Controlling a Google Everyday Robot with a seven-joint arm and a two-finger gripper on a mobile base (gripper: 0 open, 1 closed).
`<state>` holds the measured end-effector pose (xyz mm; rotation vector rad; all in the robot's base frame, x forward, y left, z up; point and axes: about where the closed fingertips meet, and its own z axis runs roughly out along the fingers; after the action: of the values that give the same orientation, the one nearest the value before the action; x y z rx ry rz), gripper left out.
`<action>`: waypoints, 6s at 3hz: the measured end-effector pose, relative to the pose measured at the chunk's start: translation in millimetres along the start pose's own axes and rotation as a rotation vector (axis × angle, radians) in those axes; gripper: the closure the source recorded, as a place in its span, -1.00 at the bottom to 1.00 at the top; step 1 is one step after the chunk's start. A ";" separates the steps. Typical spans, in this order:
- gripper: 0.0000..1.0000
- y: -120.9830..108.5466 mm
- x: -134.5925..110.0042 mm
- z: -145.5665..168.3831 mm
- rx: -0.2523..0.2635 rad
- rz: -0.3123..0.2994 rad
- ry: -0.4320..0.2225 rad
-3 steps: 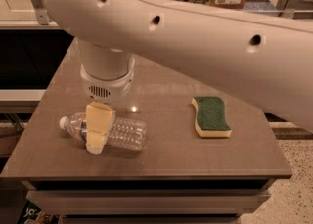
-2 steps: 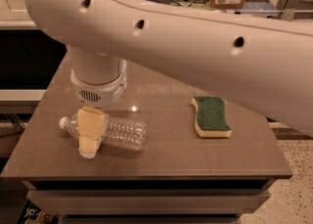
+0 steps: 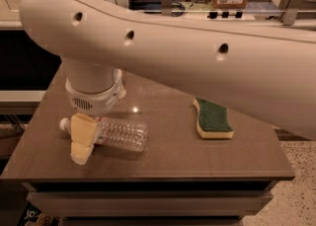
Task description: Place water bottle upright
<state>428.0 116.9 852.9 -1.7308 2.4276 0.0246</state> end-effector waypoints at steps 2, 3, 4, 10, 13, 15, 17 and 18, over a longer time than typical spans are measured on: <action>-0.19 -0.7 1.2 6.6 -0.002 0.026 -0.026; 0.30 -0.2 1.2 4.4 0.003 0.025 -0.029; 0.77 0.4 1.2 2.1 0.008 0.025 -0.032; 1.00 -41.9 -0.8 -67.5 0.029 -0.016 -0.429; 1.00 -12.7 -16.5 -106.7 -0.049 -0.095 -0.832; 1.00 -19.2 -36.5 -105.1 -0.136 -0.093 -1.001; 1.00 -9.4 -53.2 -98.0 -0.154 -0.002 -1.159; 1.00 -3.5 -58.8 -90.8 -0.139 0.076 -1.252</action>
Offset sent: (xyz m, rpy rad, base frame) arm 0.0014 -0.0009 -0.0081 0.0227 0.0023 -0.0215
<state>439.0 161.3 951.0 -1.0605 1.5192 0.9688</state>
